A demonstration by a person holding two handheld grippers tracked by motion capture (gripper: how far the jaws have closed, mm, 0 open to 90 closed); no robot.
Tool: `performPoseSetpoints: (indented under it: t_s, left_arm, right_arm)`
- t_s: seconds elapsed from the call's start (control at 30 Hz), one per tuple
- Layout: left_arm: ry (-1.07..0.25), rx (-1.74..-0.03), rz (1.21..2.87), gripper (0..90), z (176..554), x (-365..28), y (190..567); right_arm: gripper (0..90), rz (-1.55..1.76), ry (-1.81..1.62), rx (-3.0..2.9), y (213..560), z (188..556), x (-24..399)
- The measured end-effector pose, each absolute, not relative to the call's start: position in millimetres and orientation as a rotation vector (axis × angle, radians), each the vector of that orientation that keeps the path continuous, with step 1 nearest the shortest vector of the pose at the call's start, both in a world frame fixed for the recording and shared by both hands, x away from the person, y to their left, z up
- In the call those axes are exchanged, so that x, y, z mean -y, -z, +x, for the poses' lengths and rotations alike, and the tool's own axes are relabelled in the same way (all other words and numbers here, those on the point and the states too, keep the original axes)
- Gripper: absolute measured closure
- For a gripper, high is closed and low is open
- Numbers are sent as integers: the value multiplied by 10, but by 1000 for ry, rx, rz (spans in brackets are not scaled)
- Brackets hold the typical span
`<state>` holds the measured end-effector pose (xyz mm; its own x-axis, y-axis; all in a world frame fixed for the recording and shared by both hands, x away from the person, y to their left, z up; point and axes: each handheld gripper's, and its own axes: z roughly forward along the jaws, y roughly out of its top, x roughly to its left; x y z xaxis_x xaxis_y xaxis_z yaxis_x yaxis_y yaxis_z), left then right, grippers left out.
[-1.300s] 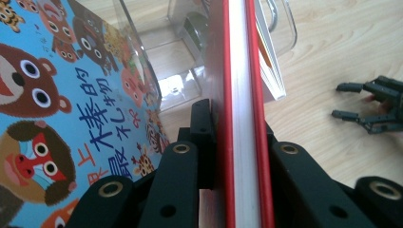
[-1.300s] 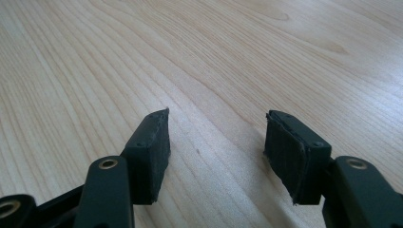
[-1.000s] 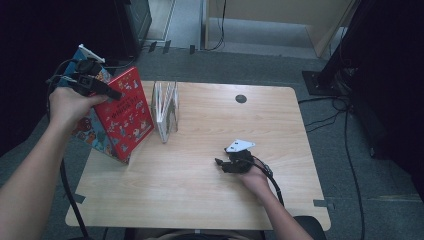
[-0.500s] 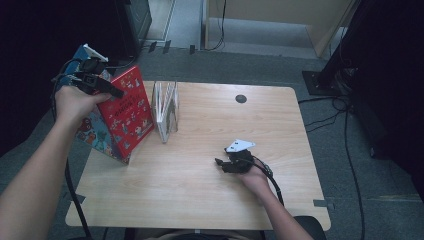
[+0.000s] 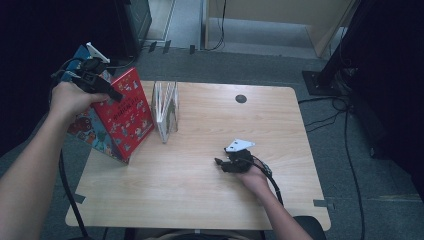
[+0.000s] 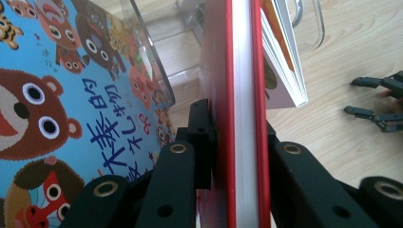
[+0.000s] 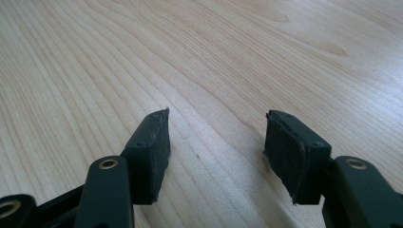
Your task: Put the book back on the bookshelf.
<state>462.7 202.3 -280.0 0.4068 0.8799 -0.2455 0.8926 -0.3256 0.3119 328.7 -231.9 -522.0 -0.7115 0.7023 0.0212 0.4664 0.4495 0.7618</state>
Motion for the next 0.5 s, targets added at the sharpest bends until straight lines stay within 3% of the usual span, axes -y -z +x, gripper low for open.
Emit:
performPoseSetpoints:
  t_s: [0.3,0.5]
  left_arm:
    - [124,-1555,2355,776,4681,-1979,2872]
    - [107,-1593,2317,794,4721,-2007,2864]
  right_arm:
    - [413,998,-1125,-2406,5220,3287,2317]
    - [413,999,-1125,-2407,5219,3287,2317]
